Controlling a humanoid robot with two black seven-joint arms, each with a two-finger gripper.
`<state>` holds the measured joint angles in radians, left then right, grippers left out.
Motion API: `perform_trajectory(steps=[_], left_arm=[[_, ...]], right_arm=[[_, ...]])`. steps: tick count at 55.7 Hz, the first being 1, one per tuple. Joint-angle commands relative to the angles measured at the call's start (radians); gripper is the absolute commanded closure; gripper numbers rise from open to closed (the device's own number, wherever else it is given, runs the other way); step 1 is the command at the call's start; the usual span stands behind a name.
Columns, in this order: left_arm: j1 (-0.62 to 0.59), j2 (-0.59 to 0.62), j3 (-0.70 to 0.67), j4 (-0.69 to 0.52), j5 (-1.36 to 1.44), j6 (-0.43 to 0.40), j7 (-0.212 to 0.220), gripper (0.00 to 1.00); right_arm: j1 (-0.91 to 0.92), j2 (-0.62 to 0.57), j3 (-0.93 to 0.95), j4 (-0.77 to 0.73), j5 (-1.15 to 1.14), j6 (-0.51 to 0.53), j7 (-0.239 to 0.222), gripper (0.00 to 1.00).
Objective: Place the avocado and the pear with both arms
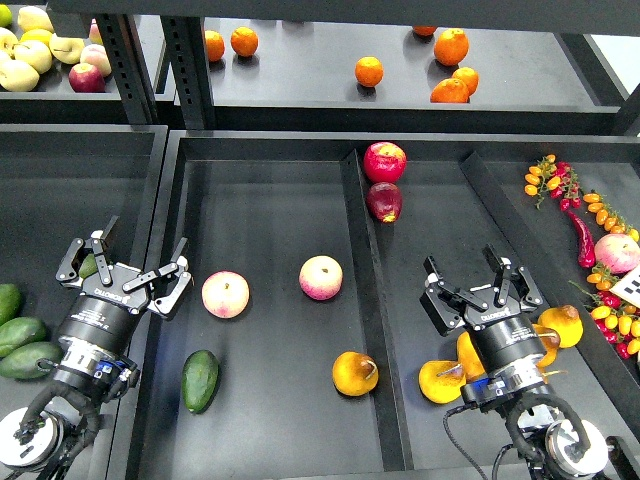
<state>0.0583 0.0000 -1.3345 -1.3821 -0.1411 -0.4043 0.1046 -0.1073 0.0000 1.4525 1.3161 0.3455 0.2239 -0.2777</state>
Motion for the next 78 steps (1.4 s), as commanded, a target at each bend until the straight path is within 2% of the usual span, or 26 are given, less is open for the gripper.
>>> perform_trajectory(steps=[1, 32, 42, 62, 68, 78], left_arm=[[0.0, 0.0, 0.0, 0.0, -0.002, 0.002, 0.007, 0.01], [0.0, 0.0, 0.031, 0.0, -0.002, 0.015, 0.013, 0.01], [0.009, 0.0, 0.047, 0.002, -0.002, -0.014, 0.021, 0.0], [0.008, 0.0, 0.066, 0.018, 0.0, -0.015, 0.04, 0.0], [0.005, 0.0, 0.071, 0.018, 0.001, -0.014, 0.066, 0.0], [-0.003, 0.0, 0.075, 0.018, 0.047, -0.011, 0.145, 0.0]], right_arm=[[0.0, 0.0, -0.001, 0.0, 0.0, -0.001, 0.0, 0.0], [0.0, 0.0, -0.003, 0.0, 0.0, -0.001, -0.002, 0.0], [0.0, 0.0, -0.003, 0.0, 0.0, -0.001, -0.002, 0.0], [0.0, 0.0, -0.001, 0.0, 0.0, -0.001, -0.002, 0.0], [0.0, 0.0, 0.002, 0.0, 0.0, -0.001, -0.002, 0.0], [0.0, 0.0, 0.002, 0.0, 0.0, -0.003, -0.002, 0.0]])
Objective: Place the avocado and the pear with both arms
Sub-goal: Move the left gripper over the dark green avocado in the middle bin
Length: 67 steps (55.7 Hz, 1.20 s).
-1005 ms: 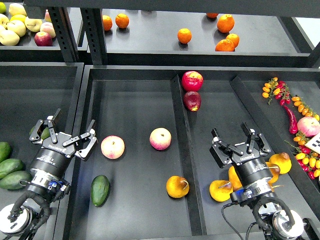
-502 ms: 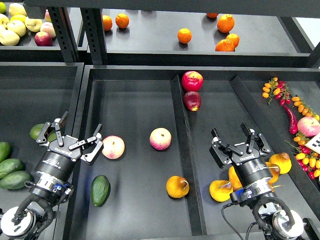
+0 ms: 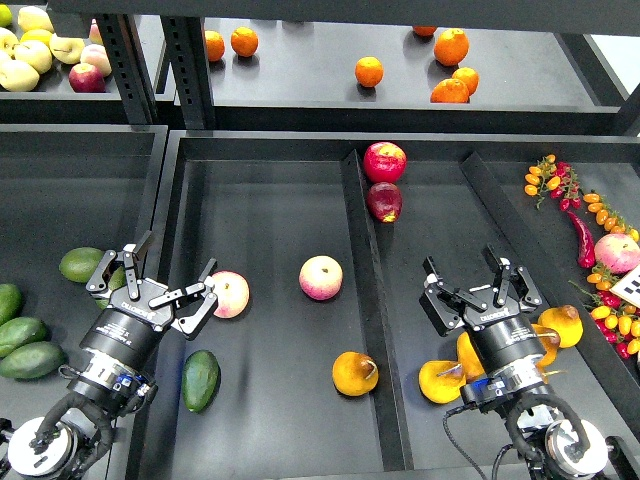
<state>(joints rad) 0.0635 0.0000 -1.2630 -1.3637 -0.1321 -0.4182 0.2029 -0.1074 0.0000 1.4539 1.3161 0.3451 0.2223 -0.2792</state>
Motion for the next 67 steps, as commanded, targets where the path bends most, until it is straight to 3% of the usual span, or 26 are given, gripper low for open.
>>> perform_trajectory(steps=[1, 9, 25, 34, 55, 67], left_arm=[[-0.011, 0.0, 0.008, 0.002, 0.051, 0.002, 0.058, 0.01], [-0.056, 0.003, 0.034, 0.012, 0.095, 0.002, 0.131, 0.01], [-0.274, 0.294, 0.217, 0.046, 0.097, 0.01, 0.196, 0.01], [-0.381, 0.397, 0.33, 0.081, 0.1, 0.007, 0.286, 0.01], [-0.599, 0.606, 0.563, 0.084, 0.103, 0.001, 0.286, 0.01], [-0.839, 0.647, 0.887, 0.094, 0.167, -0.039, 0.286, 0.01]], right_arm=[[0.0, 0.0, 0.0, 0.0, 0.0, -0.001, 0.0, 0.0], [0.0, 0.0, 0.0, 0.0, 0.0, -0.001, 0.0, 0.0], [0.0, 0.0, -0.003, 0.0, 0.0, -0.014, 0.0, 0.0], [0.002, 0.0, -0.004, 0.0, 0.0, -0.017, -0.001, 0.0], [0.011, 0.0, -0.004, -0.003, 0.003, -0.043, -0.001, 0.0], [0.043, 0.0, -0.004, -0.005, 0.012, -0.122, -0.001, 0.0]])
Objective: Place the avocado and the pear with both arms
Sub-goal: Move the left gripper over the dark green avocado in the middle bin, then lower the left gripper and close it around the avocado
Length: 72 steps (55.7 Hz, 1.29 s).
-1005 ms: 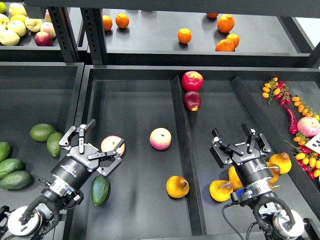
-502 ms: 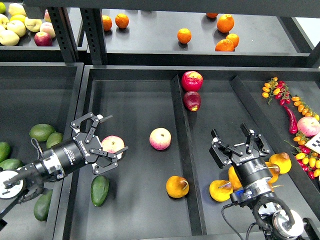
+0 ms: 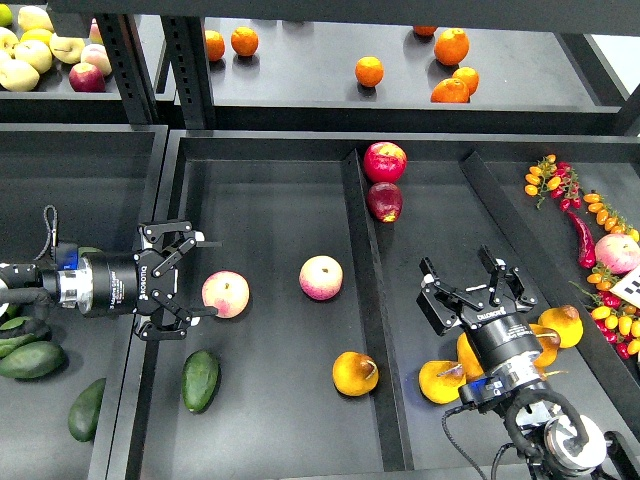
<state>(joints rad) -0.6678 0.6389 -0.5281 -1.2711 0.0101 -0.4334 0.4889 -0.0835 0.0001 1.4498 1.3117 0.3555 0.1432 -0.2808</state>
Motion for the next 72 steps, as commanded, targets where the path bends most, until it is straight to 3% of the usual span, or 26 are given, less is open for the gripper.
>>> perform_trajectory(steps=[1, 14, 21, 49, 72], left_arm=[[-0.133, 0.008, 0.187, 0.001, 0.028, -0.028, 0.0, 0.01], [-0.361, -0.031, 0.506, 0.004, 0.065, -0.055, 0.0, 0.01], [-0.432, -0.074, 0.605, 0.006, 0.077, -0.055, 0.0, 0.01], [-0.509, -0.248, 0.869, 0.137, 0.215, -0.055, 0.0, 0.01], [-0.512, -0.381, 0.955, 0.275, 0.258, -0.055, 0.0, 0.01]], right_arm=[[0.022, 0.0, 0.0, 0.0, 0.002, -0.051, 0.0, 0.0], [0.034, 0.0, -0.002, 0.001, 0.003, -0.06, 0.0, 0.0], [0.045, 0.0, -0.002, 0.001, 0.003, -0.065, 0.0, 0.0], [0.133, 0.0, 0.008, -0.003, 0.0, -0.174, 0.0, 0.0], [0.185, 0.0, 0.014, -0.008, 0.0, -0.198, 0.0, 0.0]])
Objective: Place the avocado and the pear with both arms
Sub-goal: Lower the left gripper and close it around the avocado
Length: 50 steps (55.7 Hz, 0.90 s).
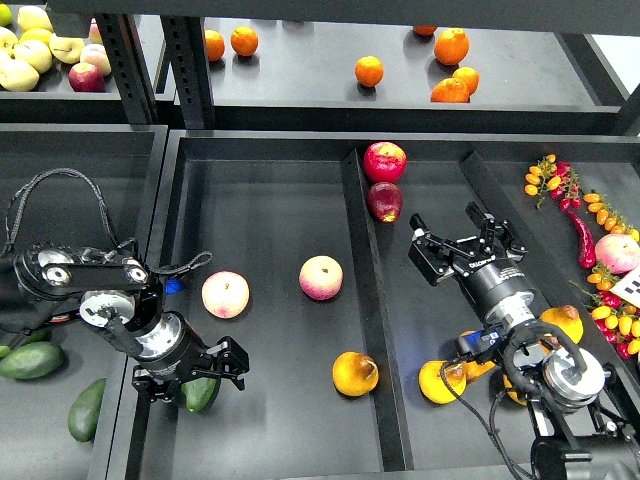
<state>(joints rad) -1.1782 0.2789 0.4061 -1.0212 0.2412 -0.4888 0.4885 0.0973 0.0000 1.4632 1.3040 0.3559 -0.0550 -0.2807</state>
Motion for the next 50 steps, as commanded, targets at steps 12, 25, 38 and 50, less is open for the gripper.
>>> perform_trajectory(steps=[12, 25, 38, 50], left_arm=[[0.002, -0.049, 0.042, 0.104, 0.127, 0.0, 0.0, 0.01], [0.008, -0.087, 0.045, 0.161, 0.155, 0.0, 0.0, 0.01], [0.051, -0.153, 0.05, 0.25, 0.162, 0.0, 0.0, 0.01], [0.074, -0.162, 0.051, 0.276, 0.19, 0.0, 0.0, 0.01]], right_arm=[[0.004, 0.0, 0.003, 0.001, 0.002, 0.001, 0.0, 0.0], [0.007, 0.0, 0.009, 0.001, 0.002, 0.004, 0.0, 0.0], [0.009, 0.0, 0.016, 0.005, 0.003, 0.011, 0.0, 0.0], [0.009, 0.0, 0.028, 0.008, 0.003, 0.011, 0.0, 0.0]])
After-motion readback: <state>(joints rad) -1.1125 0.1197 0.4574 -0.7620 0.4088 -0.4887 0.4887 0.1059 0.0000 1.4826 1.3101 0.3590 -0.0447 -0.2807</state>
